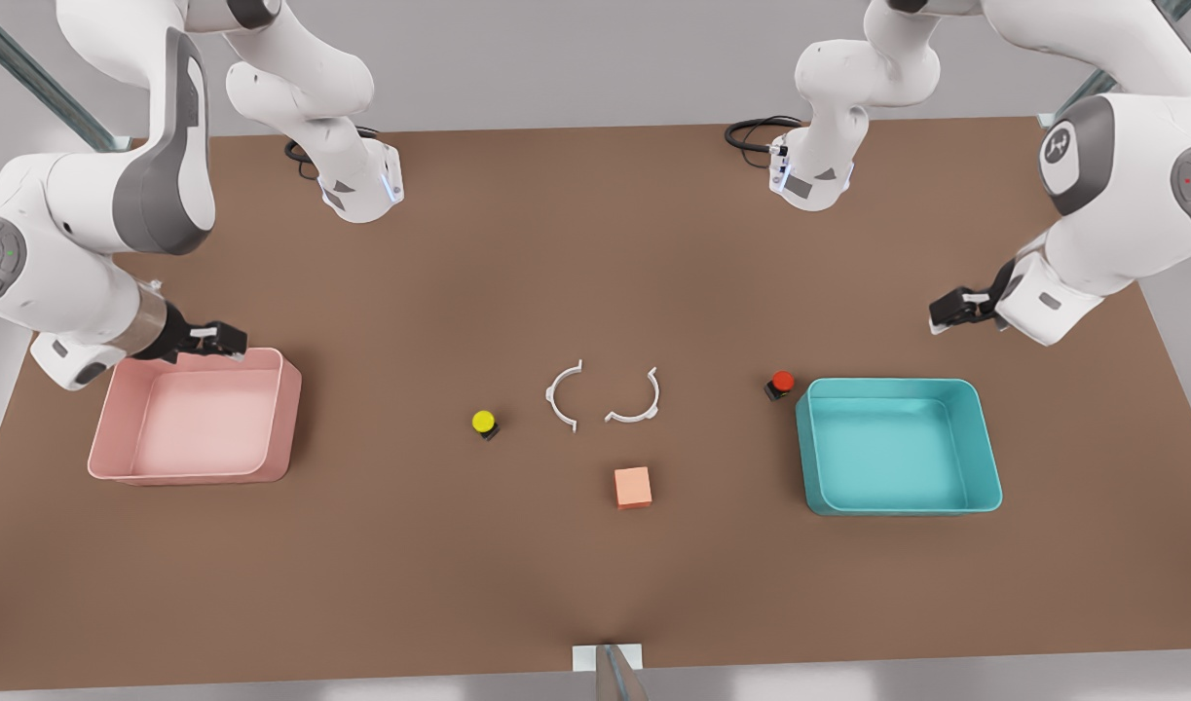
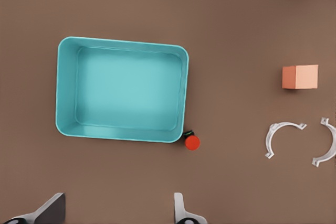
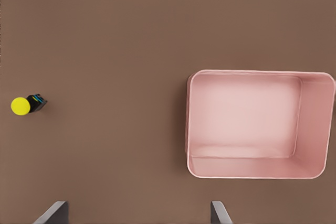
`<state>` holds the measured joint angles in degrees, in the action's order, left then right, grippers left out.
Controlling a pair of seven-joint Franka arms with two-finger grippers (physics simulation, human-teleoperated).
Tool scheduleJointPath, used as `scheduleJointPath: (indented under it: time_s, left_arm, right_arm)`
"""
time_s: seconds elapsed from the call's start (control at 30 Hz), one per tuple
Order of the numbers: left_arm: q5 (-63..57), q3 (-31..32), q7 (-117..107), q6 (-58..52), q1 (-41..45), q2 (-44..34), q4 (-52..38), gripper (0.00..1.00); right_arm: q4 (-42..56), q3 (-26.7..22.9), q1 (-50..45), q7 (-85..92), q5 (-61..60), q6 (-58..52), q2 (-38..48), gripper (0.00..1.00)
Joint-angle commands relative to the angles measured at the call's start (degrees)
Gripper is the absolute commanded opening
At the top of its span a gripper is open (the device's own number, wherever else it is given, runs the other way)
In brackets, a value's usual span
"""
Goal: Place the red button in the blue storage box with the left arm, and place the yellow button in the pink storage box with the right arm
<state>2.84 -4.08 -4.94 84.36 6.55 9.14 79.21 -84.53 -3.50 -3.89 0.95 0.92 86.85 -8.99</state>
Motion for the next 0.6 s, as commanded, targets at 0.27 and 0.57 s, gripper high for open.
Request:
scheduleJointPath:
  time_s: [0.27,0.57]
  left_arm:
    - [1.37,-0.05,-56.75,21.19,9.62,1.5,14.83,1.0]
    - [2.52,-0.05,-73.11,49.59,11.9,1.14,40.5,1.0]
  right_arm:
    - [0.06,0.42,-7.62,1.24,-3.47,7.37,-1.46,1.0]
    - [-0.99,4.29,-21.07,-12.11,-3.55,26.09,-17.81,1.0]
